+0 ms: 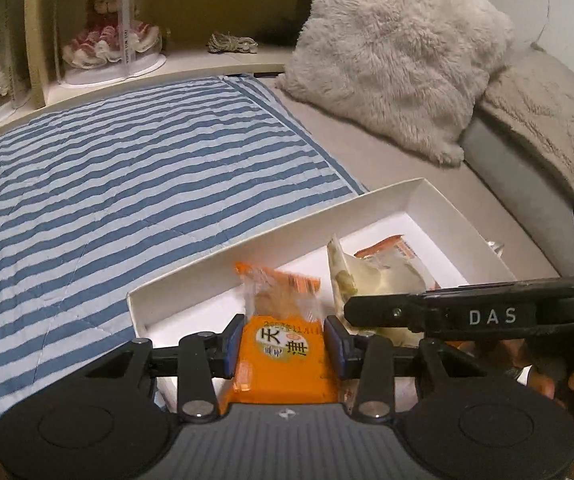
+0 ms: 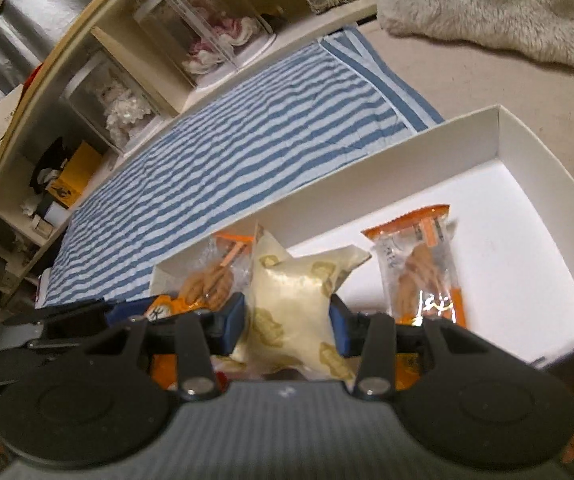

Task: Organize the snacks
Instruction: 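Carry the orange packet with the left tool while the right tool carries the cream bag to the box, then release the cream bag with the right tool while the left tool releases the orange packet in the box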

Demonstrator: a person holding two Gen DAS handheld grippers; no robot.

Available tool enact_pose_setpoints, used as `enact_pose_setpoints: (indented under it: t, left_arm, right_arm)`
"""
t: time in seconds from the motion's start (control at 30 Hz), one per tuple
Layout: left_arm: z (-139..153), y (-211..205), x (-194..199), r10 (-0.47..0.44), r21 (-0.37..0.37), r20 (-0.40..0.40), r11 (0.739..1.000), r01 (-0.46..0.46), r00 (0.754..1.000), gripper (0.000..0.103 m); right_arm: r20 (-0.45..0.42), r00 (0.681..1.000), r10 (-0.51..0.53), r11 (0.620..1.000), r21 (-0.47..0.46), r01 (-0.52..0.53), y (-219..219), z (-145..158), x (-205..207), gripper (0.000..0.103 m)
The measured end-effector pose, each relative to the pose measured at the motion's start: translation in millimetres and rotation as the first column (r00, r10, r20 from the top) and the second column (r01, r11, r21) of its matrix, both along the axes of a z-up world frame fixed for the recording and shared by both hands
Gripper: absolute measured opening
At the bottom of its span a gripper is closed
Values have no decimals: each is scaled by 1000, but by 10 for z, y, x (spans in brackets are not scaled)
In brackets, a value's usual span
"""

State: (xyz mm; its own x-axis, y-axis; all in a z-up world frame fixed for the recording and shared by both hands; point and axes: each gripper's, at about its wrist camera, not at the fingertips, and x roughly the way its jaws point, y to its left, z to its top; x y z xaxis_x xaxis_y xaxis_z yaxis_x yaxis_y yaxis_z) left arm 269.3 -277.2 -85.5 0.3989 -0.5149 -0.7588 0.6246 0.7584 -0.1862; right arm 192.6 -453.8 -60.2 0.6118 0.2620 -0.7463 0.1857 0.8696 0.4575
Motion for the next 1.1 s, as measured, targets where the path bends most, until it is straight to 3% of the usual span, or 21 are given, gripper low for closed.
enact_pose_setpoints:
  t: [0.3,0.57,0.7,0.83,0.97,1.1]
  left_arm:
    - [58,-87,-5,-46,-22,-6,999,46,999,43]
    - [-9,-41,-26,-62,48,-8,997,62,998,44]
    - [-58,-10,-35,-72,89,-29,993,74,997,45]
    - [-126,-45,-56,-96,149,-44,984,102,994,48]
    - [-242,-112,-50,-101,249,-36,962,107,994,44]
    - [-296,-166,-57,-124,256,-3,959,121,992,42]
  right_arm:
    - [-28,997,-78,993,-92,75,-134,-9,-69,50]
    - [-30,997,-70,983,-173,64,-85,38,-98,50]
    - [9,999,-36,979,-200,37,-44,103,-99,50]
    - [32,999,1,968,-252,7,43,213,-93,65]
    - [57,998,7,964,-266,8,56,330,-133,66]
    - [61,998,-14,965,-262,29,9,371,-176,66]
